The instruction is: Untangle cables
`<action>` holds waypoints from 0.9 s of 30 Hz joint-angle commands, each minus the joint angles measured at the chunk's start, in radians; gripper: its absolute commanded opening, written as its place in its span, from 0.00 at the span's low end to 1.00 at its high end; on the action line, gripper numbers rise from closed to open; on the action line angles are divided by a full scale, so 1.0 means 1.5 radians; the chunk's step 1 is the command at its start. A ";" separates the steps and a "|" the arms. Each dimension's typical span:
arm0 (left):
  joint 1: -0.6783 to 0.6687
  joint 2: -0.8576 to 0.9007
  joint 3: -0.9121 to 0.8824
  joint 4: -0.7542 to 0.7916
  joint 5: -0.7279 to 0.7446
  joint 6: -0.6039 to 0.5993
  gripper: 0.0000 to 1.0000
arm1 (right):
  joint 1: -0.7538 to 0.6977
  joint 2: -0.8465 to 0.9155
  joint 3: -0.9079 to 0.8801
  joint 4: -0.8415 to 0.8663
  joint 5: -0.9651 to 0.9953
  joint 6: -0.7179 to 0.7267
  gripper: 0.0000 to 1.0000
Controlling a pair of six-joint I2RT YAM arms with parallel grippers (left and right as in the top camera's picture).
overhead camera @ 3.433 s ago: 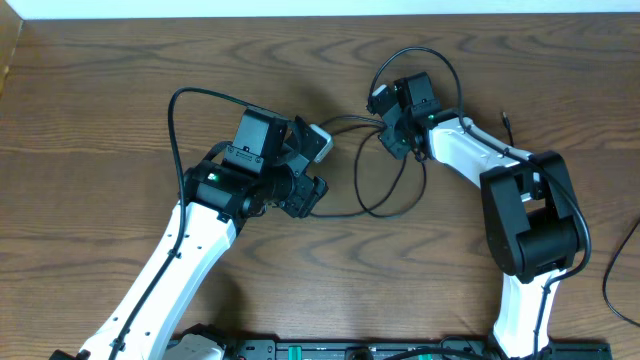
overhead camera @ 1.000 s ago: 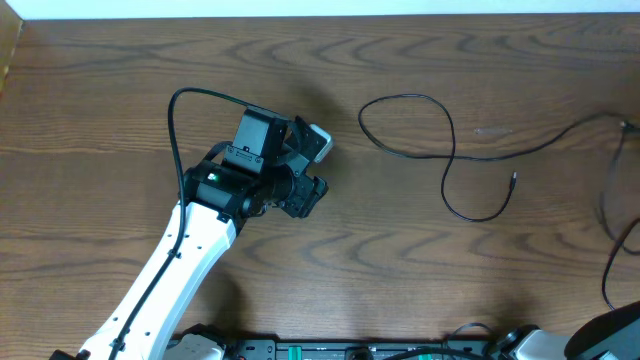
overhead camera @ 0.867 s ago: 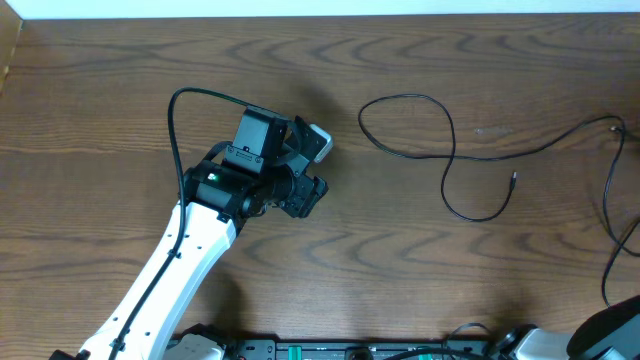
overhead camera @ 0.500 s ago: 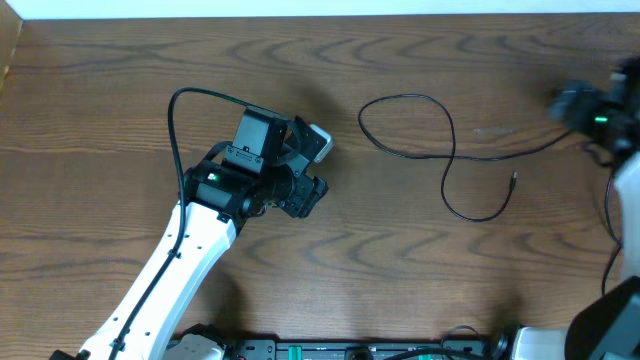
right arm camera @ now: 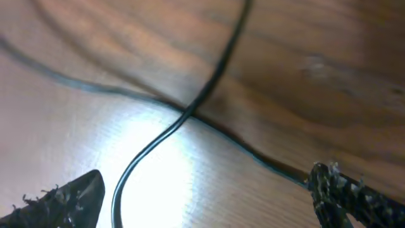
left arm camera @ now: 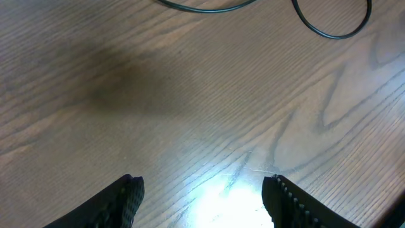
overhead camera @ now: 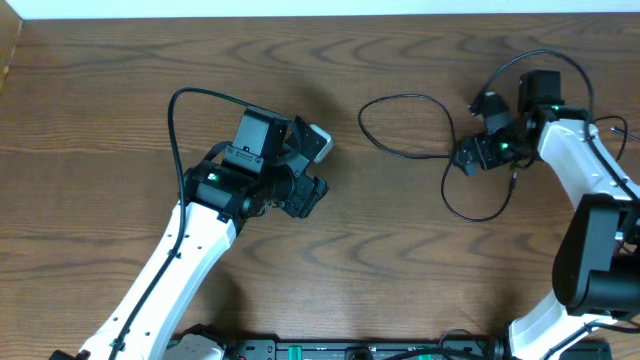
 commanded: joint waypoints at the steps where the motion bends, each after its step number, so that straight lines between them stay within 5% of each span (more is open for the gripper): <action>1: 0.002 0.002 0.001 -0.002 0.011 0.004 0.66 | 0.019 0.010 0.002 -0.017 -0.011 -0.155 0.99; 8: 0.002 0.002 0.000 -0.002 0.011 0.004 0.66 | 0.027 0.012 0.002 -0.051 0.001 -0.298 0.98; 14: 0.002 0.002 0.000 -0.002 0.011 0.004 0.66 | 0.027 0.014 0.002 -0.056 -0.040 -0.329 0.99; 21: 0.002 0.002 0.000 -0.002 0.011 0.004 0.66 | 0.037 0.024 0.002 -0.017 -0.094 -0.322 0.92; 27: 0.002 0.003 0.000 -0.004 0.011 0.004 0.66 | 0.052 0.050 0.002 0.077 -0.093 -0.203 0.93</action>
